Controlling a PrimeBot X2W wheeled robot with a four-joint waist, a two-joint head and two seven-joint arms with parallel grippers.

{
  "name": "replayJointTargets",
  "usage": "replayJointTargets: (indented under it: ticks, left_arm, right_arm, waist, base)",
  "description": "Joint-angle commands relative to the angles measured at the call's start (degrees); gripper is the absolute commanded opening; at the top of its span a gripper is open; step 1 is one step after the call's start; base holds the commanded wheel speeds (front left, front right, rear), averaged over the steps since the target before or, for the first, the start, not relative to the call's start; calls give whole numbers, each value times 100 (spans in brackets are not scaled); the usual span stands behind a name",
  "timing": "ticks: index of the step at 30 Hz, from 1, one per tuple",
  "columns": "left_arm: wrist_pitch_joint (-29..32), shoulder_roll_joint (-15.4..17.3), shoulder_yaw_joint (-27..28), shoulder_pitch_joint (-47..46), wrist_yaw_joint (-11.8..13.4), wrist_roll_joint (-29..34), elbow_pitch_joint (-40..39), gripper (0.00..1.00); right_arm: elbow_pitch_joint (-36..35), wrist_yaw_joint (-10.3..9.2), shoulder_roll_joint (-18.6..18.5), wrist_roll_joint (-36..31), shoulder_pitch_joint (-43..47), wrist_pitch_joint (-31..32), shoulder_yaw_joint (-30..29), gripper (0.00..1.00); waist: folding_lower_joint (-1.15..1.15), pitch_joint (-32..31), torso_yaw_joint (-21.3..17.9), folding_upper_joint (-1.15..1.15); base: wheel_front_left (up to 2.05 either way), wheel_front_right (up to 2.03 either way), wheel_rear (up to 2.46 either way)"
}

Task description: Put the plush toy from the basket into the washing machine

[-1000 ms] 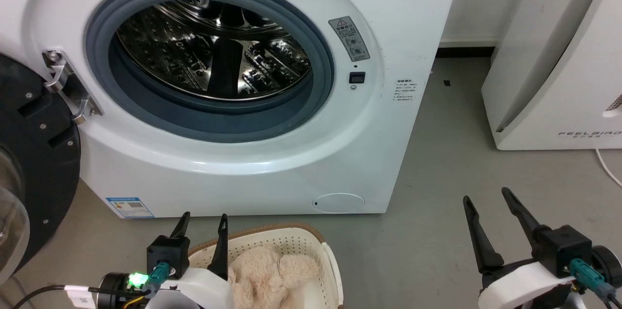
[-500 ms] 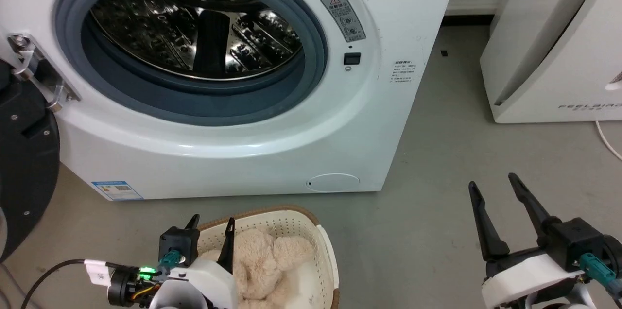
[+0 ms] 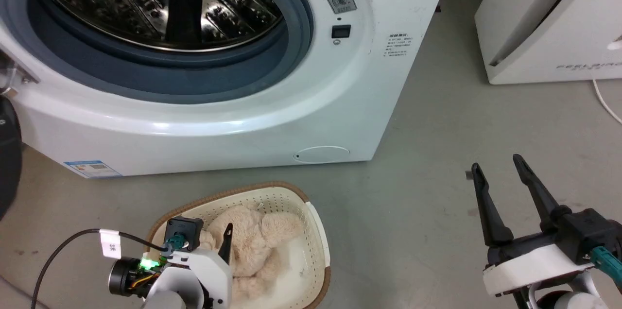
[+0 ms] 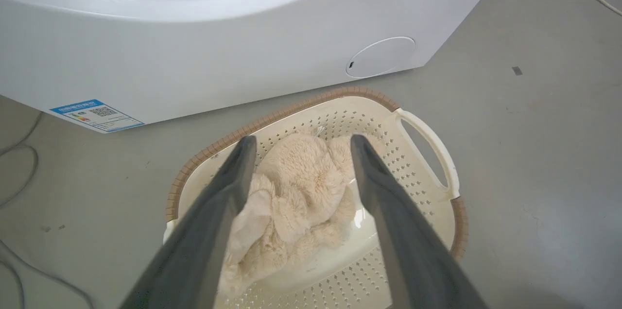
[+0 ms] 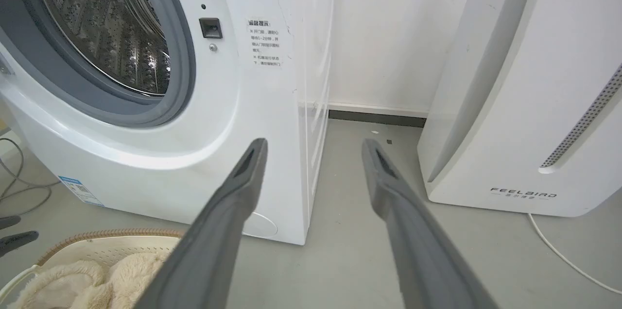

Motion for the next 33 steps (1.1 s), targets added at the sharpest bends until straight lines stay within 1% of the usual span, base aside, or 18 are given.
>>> replayJointTargets:
  ticks: [1, 5, 13, 17, 25, 33]
  left_arm:
    - [21, 65, -26, -163, -12, -35, 178, 100]
    - [87, 184, -85, -341, 68, -38, 511, 100]
    - [140, 336, -205, -690, 58, -98, 1054, 100]
    - [206, 428, -278, -848, 94, -115, 1316, 100]
    - [206, 600, -494, -1280, 55, -131, 1866, 100]
    - [334, 811, -780, -1690, 6, -64, 2353, 100]
  right_arm:
    - [-25, -3, -1, 93, -116, -51, -4, 100]
    - [-77, -3, -1, 155, -178, -99, -62, 100]
    - [-172, -3, -1, 210, -274, -195, -31, 100]
    - [-185, -3, -1, 294, -315, -243, 42, 100]
    - [-256, -4, -1, 435, -458, -350, 80, 100]
    - [-342, -4, -1, 556, -581, -446, 69, 100]
  waist:
    - [0, 106, -48, 0]
    - [0, 299, -104, 0]
    - [0, 680, -176, 0]
    - [0, 884, -216, 0]
    - [0, 1378, -337, 0]
    - [0, 1821, -485, 0]
  base:
    - [0, 0, 0]
    - [0, 0, 0]
    - [0, 0, 0]
    - [0, 0, 0]
    - [0, 0, 0]
    - [0, 0, 0]
